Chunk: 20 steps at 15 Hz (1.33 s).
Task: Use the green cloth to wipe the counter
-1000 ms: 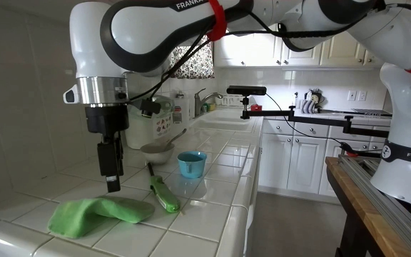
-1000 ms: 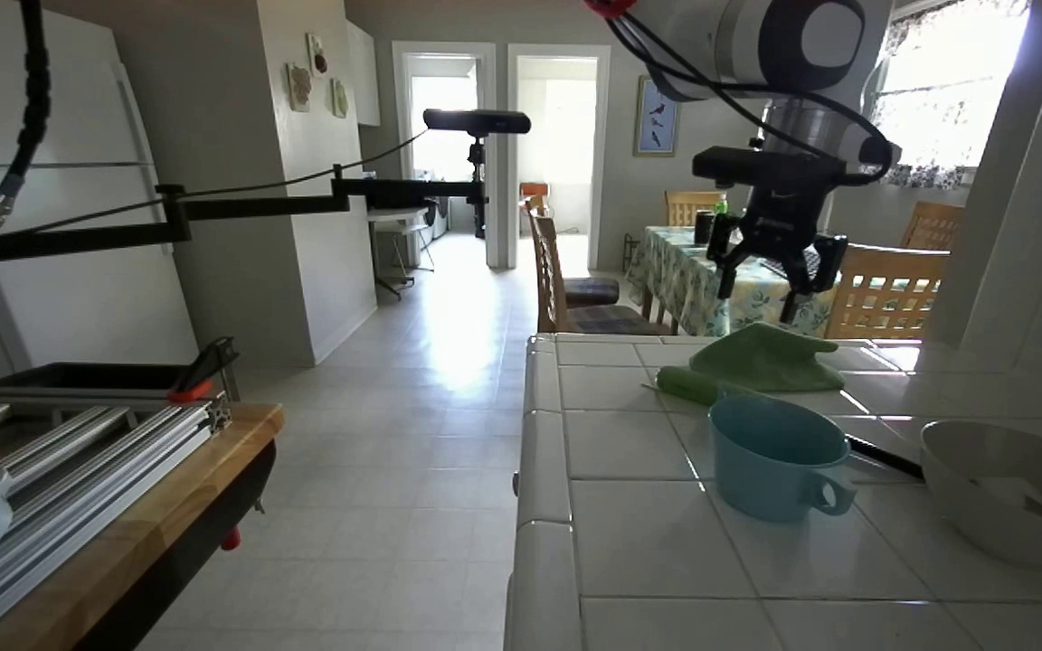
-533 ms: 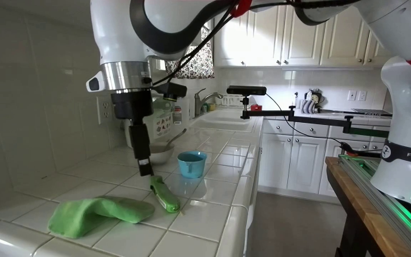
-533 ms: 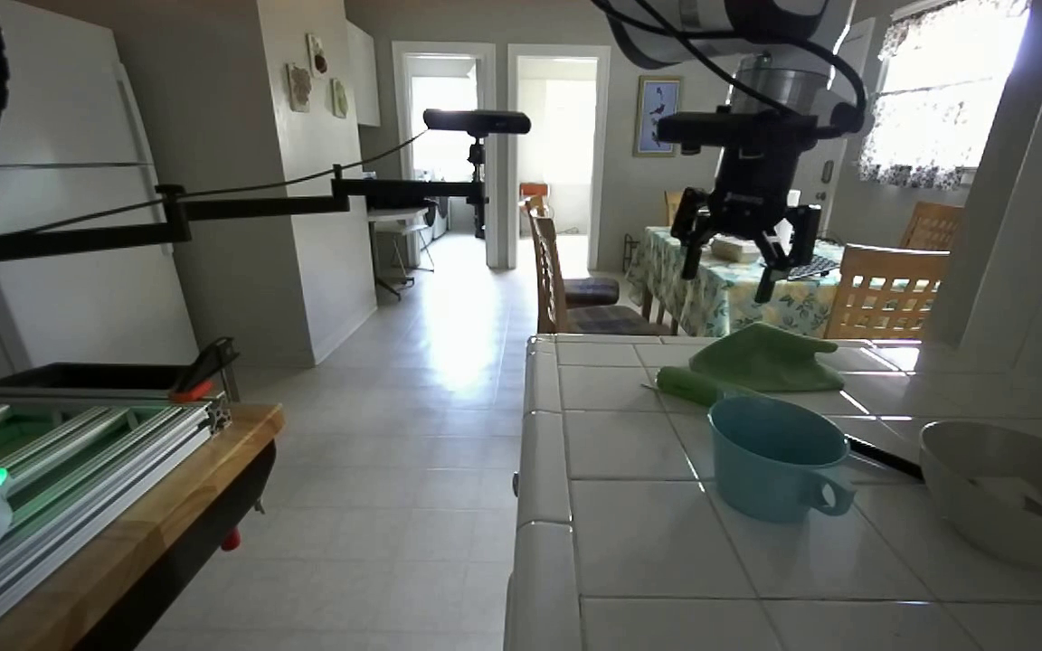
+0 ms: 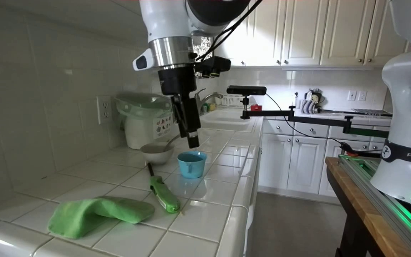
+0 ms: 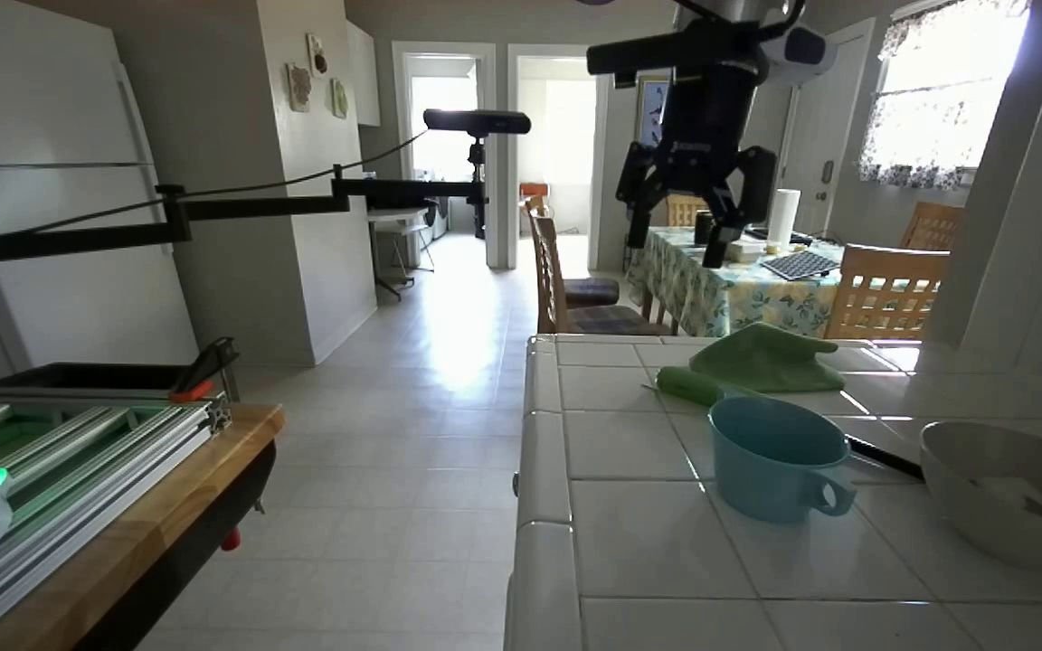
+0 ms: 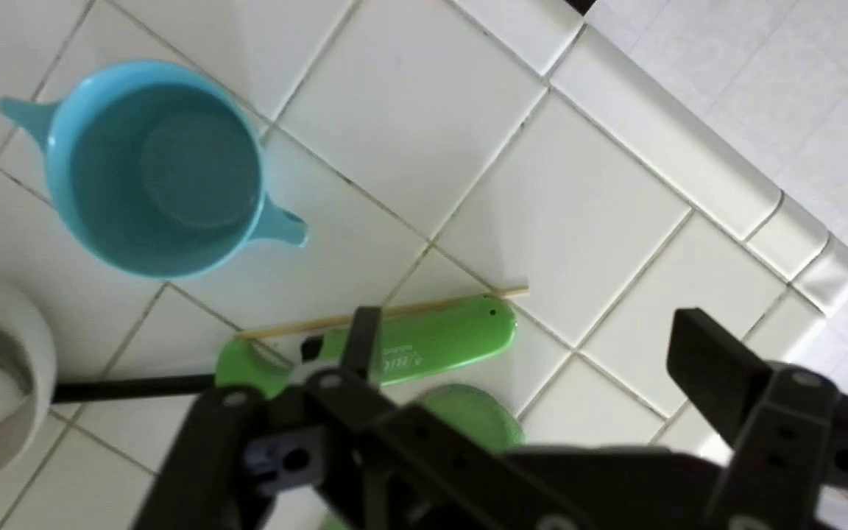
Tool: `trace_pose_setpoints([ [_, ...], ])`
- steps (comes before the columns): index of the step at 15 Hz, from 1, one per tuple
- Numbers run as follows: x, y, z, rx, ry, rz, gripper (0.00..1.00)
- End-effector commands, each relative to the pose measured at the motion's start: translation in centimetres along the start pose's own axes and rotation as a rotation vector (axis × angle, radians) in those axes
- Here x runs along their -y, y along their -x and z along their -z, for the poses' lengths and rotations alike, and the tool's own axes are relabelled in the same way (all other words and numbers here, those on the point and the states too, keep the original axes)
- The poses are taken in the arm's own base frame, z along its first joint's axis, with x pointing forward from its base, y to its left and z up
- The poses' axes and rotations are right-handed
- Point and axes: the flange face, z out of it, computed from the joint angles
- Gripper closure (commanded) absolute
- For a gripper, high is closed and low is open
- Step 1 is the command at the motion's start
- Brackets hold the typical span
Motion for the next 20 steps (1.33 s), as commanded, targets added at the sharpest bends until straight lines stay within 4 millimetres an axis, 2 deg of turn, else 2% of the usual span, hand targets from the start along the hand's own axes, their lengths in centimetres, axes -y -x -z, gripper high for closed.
trace_pose_setpoints([
  [1,-1.0,4.4,1.8,-0.082,-0.011,-0.083,0.0],
  [6,-3.7,9.1,5.1,-0.135,0.023,-0.244,0.0],
  [8,-4.1,10.3,6.3,-0.169,0.006,-0.368,0.0],
  [10,-3.8,11.2,6.6,-0.128,0.053,-0.481,0.0],
  [11,-4.3,10.2,6.8,-0.133,0.034,-0.388,0.0],
  [14,-3.9,10.7,6.6,-0.125,0.035,-0.455,0.0],
  [20,-3.9,10.7,6.6,-0.125,0.035,-0.465,0.0],
])
